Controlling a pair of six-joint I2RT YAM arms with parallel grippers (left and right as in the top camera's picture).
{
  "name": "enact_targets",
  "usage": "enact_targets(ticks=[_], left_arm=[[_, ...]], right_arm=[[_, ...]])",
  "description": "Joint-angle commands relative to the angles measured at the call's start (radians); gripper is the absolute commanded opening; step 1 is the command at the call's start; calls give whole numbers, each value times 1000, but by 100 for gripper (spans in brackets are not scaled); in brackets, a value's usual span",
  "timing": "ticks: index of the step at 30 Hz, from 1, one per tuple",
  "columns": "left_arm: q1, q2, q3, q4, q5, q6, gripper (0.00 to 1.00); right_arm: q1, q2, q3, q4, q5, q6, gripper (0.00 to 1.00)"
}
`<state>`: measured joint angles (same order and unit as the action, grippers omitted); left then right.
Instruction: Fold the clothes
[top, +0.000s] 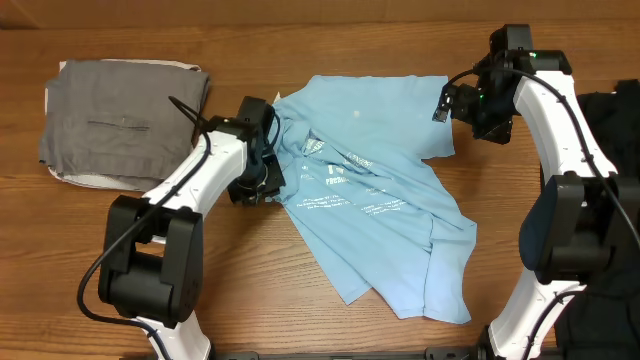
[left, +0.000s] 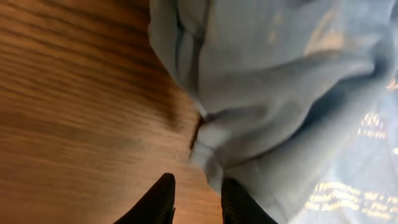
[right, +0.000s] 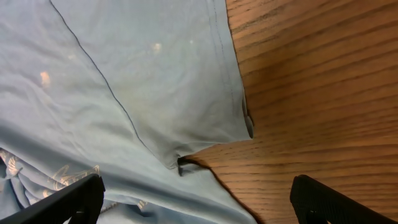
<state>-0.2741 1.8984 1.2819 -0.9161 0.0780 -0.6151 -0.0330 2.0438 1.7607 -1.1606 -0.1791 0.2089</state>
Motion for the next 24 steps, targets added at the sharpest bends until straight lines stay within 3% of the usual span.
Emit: enact_targets(ticks=[1,4,7,10,14,16,19,24], left_arm=[[0,-2,-35,45,-6,-52,30],[-3,-2,-50,60,-3,-46,27],[-3,-3,-43,58,6,23,15],[-3,-6,-28,57,27,61,13],[1,-8,-28,48,46,32,40],[2,-8,-28,29,30,32,48],[0,-8,-43,31,9,31,53],[-1,-8,-111,135,8,30,52]], right_arm=[[-3,-26,17,4,-6,0,100],[-3,-26,17,4,-6,0,100],[-3,-26,17,4,-6,0,100],[-3,-26,17,4,-6,0,100],[-3,-26,17,3,-6,0,100],[-3,-26,17,4,-6,0,100],[-3,-26,17,3,-6,0,100],[-3,-26,17,4,-6,0,100]])
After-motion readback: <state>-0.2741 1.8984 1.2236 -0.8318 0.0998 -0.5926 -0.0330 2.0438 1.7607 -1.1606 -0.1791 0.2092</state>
